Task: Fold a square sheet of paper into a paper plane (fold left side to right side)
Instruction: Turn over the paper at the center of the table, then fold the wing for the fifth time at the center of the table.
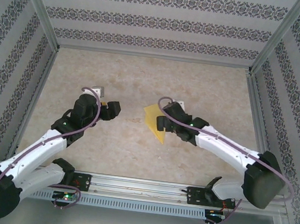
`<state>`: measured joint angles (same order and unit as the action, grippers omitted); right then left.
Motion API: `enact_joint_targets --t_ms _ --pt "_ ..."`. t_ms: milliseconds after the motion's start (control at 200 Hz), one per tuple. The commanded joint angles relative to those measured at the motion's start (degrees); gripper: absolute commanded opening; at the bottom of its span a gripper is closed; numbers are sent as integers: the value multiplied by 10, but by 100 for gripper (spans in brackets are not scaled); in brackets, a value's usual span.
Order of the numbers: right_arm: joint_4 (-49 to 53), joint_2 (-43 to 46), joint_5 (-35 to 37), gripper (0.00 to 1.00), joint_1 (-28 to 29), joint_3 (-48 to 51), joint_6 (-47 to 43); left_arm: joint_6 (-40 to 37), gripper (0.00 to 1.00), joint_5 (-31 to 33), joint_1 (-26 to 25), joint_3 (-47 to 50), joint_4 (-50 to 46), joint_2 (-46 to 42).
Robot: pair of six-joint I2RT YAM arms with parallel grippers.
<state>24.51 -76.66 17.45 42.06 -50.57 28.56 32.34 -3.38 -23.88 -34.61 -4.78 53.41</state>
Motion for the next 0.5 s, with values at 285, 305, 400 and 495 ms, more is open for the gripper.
enact_joint_targets --t_ms 285,305,400,495 --pt "-199 91 -267 98 -202 164 40 75 66 -112 -22 -16 106 135" --pt "-210 91 -283 98 -213 172 46 78 66 -113 -27 -17 110 143" --pt "-258 87 -345 98 -255 204 70 92 65 -120 -50 -26 131 187" --pt "-271 85 -365 98 -270 219 74 107 64 -120 -76 -35 161 227"
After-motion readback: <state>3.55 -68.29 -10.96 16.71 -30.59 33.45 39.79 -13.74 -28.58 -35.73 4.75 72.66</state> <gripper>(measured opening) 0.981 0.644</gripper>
